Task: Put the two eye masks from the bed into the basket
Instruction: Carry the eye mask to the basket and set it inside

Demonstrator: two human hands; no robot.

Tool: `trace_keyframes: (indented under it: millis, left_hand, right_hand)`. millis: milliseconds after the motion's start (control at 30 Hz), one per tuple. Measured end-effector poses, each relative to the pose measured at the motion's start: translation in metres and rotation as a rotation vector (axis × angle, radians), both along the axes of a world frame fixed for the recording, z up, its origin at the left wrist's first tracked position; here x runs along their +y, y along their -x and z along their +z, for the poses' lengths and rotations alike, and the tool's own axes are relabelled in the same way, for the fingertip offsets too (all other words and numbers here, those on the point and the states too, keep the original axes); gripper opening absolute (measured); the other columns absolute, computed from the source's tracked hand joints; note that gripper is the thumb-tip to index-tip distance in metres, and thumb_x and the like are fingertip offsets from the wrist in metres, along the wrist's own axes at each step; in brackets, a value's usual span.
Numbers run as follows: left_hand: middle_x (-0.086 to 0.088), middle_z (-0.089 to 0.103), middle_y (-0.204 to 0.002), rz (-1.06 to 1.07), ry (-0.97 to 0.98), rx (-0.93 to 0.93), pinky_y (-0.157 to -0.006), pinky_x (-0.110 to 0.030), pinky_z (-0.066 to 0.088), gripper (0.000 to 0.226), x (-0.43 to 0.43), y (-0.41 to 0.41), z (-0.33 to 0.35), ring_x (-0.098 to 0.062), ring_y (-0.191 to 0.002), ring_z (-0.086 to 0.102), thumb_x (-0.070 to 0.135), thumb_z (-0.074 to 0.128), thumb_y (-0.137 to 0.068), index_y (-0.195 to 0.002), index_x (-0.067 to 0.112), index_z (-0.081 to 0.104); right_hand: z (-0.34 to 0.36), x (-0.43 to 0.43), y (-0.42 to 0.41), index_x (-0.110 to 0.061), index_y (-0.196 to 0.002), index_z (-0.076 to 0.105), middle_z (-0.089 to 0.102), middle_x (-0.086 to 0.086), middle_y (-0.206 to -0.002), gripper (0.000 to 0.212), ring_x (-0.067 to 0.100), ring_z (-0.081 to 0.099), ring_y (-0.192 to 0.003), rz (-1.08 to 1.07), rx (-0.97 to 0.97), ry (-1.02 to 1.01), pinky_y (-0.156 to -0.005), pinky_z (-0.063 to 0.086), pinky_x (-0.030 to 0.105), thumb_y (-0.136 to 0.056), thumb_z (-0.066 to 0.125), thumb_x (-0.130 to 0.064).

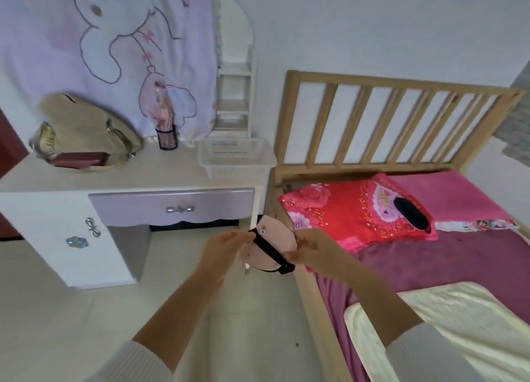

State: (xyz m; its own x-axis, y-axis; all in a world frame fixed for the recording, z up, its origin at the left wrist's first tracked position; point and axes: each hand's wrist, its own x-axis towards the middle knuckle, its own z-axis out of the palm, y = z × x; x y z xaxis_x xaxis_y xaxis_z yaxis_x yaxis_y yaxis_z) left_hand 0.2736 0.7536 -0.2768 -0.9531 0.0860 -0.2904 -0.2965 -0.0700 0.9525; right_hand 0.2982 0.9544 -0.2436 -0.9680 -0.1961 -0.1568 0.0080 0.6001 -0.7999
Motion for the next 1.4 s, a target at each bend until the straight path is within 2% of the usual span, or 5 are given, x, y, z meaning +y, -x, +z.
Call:
trace_keyframes:
  millis: [200, 500, 733, 1033, 1400]
  left_hand:
    - [-0.009, 0.065, -0.093, -0.105, 0.055, -0.020, -0.085, -0.034, 0.043, 0.013, -0.080, 0.121, 0.007, -0.020, -0.092, 0.058, 0.021, 0.069, -0.084, -0.087, 0.008, 0.071]
    - [-0.009, 0.064, -0.082, 0.047, -0.079, -0.026, -0.073, -0.040, 0.046, 0.018, -0.085, 0.301, -0.009, -0.026, -0.078, 0.055, -0.001, 0.073, -0.079, -0.084, 0.009, 0.059]
    - [-0.012, 0.071, -0.099, 0.124, -0.075, 0.008, -0.064, -0.028, 0.054, 0.027, -0.059, 0.450, -0.036, -0.018, -0.079, 0.067, -0.004, 0.071, -0.079, -0.095, 0.013, 0.060]
    - [-0.013, 0.037, -0.151, 0.125, 0.866, 0.205, -0.108, -0.037, 0.033, 0.051, -0.055, 0.521, -0.114, -0.029, -0.141, 0.027, 0.013, 0.065, -0.084, -0.133, 0.015, 0.050]
    - [-0.010, 0.019, -0.160, -0.065, 1.052, 0.131, -0.114, -0.045, 0.028, 0.072, -0.060, 0.525, -0.137, -0.029, -0.145, 0.013, 0.017, 0.061, -0.084, -0.147, 0.018, 0.026]
  right_hand:
    - [-0.003, -0.068, 0.136, -0.005, -0.090, 0.073, 0.074, 0.024, -0.087, 0.031, 0.042, 0.068, -0.087, -0.007, -0.029, -0.020, -0.088, 0.052, 0.058, -0.064, 0.074, -0.023]
    - [-0.028, -0.081, 0.309, -0.026, -0.082, 0.075, 0.076, -0.006, -0.078, 0.013, 0.014, 0.070, -0.080, -0.222, -0.165, 0.270, -0.076, 0.057, 0.032, -0.072, 0.073, -0.035]
    - [-0.047, -0.060, 0.471, -0.005, -0.088, 0.071, 0.072, 0.014, -0.086, 0.009, 0.021, 0.068, -0.069, -0.394, -0.300, 0.541, -0.064, 0.059, 0.026, -0.079, 0.072, -0.005]
    - [-0.133, -0.064, 0.584, -0.005, -0.079, 0.062, 0.065, 0.017, -0.076, 0.011, 0.024, 0.063, -0.063, -0.551, -0.556, 0.472, -0.065, 0.057, 0.033, -0.079, 0.068, 0.004]
    - [-0.177, -0.068, 0.592, -0.010, -0.082, 0.067, 0.067, 0.013, -0.087, 0.005, 0.023, 0.062, -0.076, -0.467, -0.610, 0.252, -0.060, 0.051, 0.027, -0.080, 0.069, -0.006]
